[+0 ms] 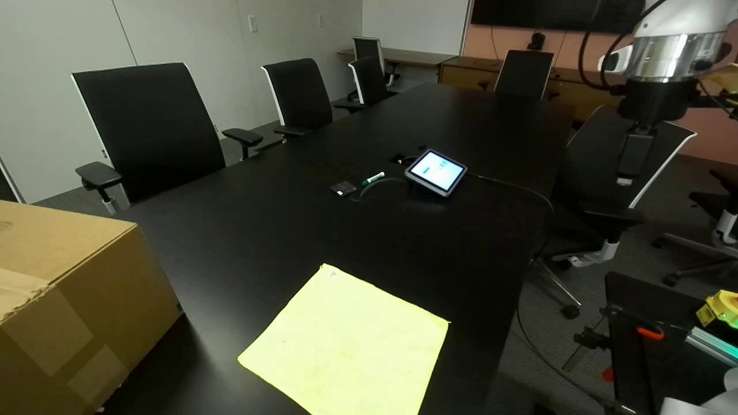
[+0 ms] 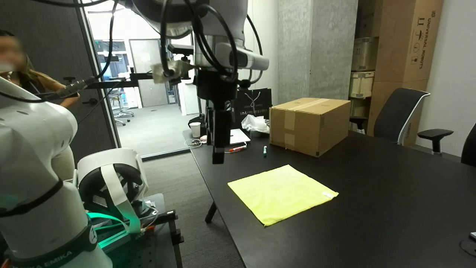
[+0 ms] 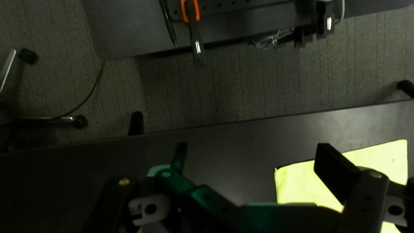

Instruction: Fold the yellow towel from bottom to top.

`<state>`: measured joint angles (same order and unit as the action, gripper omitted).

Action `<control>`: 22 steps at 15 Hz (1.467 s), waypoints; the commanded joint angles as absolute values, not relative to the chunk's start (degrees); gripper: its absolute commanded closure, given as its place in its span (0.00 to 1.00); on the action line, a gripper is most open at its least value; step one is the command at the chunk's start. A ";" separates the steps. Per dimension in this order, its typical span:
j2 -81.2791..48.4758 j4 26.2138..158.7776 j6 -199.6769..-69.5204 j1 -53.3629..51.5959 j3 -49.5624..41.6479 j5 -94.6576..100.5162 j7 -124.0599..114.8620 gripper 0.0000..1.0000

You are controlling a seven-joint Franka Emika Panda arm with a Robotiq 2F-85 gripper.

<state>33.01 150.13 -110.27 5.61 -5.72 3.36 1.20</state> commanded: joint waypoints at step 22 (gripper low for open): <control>-27.98 121.33 -138.28 -0.39 1.79 -10.29 6.45 0.00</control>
<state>-22.63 127.04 -138.88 0.74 1.36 -13.87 9.13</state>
